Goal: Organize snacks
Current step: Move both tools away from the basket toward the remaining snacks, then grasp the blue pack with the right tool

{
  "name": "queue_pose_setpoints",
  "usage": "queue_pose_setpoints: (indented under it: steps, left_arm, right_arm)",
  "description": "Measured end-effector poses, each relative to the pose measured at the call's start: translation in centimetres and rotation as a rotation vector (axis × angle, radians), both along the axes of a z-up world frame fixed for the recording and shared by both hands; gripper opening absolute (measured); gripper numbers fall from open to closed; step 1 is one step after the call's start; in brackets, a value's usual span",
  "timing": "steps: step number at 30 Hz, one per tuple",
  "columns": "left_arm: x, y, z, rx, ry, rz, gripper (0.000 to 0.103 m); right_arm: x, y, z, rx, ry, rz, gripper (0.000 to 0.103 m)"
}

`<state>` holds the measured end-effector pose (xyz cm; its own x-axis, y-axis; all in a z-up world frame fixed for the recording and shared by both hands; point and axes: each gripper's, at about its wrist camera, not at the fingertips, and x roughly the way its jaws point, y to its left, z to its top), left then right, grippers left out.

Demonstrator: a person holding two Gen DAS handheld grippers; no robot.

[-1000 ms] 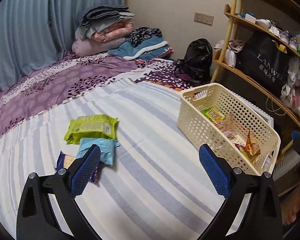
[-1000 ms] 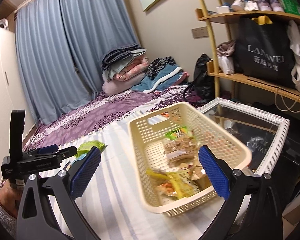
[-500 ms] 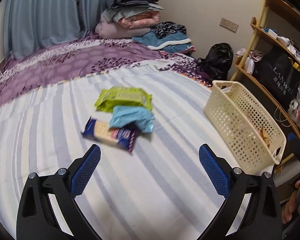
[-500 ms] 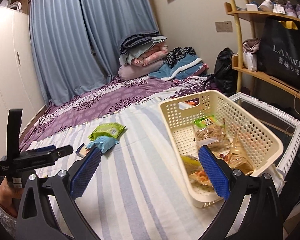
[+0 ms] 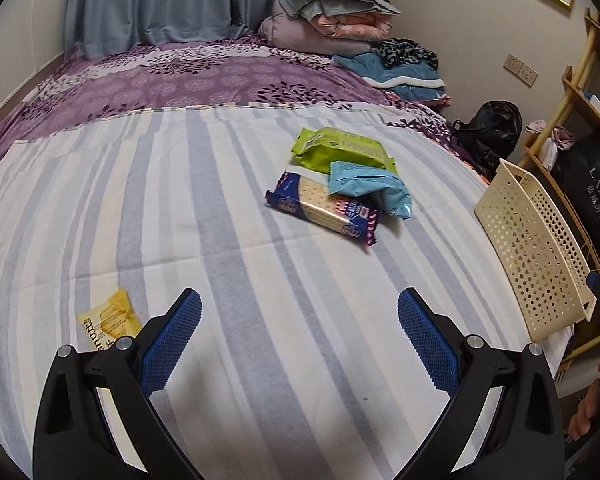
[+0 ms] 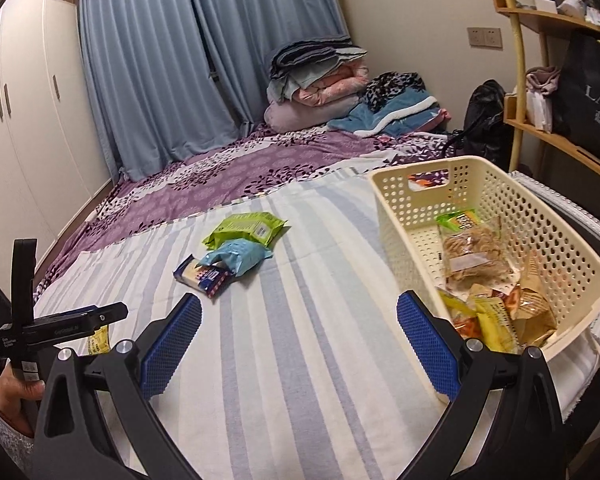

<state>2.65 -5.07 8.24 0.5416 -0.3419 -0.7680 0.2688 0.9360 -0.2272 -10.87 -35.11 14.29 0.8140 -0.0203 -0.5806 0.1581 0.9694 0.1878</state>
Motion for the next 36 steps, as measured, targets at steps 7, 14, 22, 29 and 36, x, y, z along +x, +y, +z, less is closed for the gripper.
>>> queue_pose_setpoints:
  steps: [7, 14, 22, 29, 36]
  left_arm:
    - [-0.1, 0.8, -1.0, -0.005, 0.025, 0.014, 0.100]
    - [-0.1, 0.9, -1.8, -0.001, 0.038, 0.006, 0.100]
    - [0.6, 1.9, -2.7, -0.007, 0.064, 0.022, 0.100]
    - [1.3, 2.4, -3.4, -0.003, 0.086, 0.027, 0.100]
    - [2.2, 2.9, -3.7, 0.000, 0.103, 0.040, 0.100]
  right_arm:
    - [2.4, 1.7, -1.6, 0.009, 0.062, 0.083, 0.098]
    - [6.8, 2.8, -4.4, 0.003, 0.144, 0.134, 0.098]
    - [12.7, 5.3, -6.6, -0.072, 0.191, 0.218, 0.097]
    - [18.9, 5.8, -8.0, -0.076, 0.227, 0.246, 0.098]
    - [23.7, 6.2, -9.1, -0.037, 0.258, 0.291, 0.098]
